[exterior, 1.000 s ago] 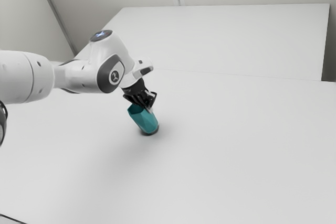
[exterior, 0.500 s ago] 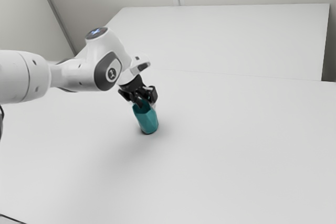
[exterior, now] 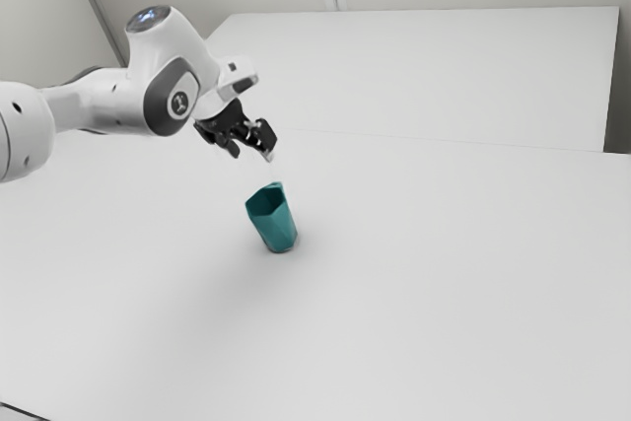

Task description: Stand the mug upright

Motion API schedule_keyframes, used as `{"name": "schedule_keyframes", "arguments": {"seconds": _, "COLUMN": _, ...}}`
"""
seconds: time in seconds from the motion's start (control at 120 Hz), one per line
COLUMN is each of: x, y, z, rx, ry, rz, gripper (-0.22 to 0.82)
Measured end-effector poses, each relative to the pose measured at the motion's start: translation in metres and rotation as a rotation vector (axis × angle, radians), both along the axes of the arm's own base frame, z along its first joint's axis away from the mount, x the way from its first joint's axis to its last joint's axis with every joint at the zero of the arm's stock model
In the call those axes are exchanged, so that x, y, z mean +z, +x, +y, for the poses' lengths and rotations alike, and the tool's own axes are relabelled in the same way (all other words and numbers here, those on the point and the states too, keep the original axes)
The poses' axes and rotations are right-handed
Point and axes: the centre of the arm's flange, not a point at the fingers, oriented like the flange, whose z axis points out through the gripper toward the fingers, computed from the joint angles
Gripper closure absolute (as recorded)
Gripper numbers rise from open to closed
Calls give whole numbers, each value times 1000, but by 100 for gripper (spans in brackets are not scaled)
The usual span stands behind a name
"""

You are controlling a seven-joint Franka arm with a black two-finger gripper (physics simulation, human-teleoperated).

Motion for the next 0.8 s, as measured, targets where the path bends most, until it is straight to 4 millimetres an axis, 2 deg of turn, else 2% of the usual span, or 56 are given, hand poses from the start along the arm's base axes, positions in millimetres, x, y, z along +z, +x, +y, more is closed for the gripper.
{"name": "schedule_keyframes", "arguments": {"seconds": 0.175, "x": 29, "y": 0, "z": 21, "rx": -10, "ry": 44, "rz": 6, "gripper": 8}}
{"name": "schedule_keyframes", "arguments": {"seconds": 0.3, "x": 71, "y": 3, "z": 36, "rx": -17, "ry": 77, "rz": -9, "gripper": 5}}
{"name": "schedule_keyframes", "arguments": {"seconds": 0.367, "x": 90, "y": -2, "z": 45, "rx": -21, "ry": 94, "rz": -11, "gripper": 4}}
{"name": "schedule_keyframes", "arguments": {"seconds": 0.6, "x": 139, "y": -20, "z": 89, "rx": 4, "ry": 147, "rz": 6, "gripper": 3}}
{"name": "schedule_keyframes", "arguments": {"seconds": 0.8, "x": 172, "y": -29, "z": 102, "rx": 8, "ry": 177, "rz": 32, "gripper": 2}}
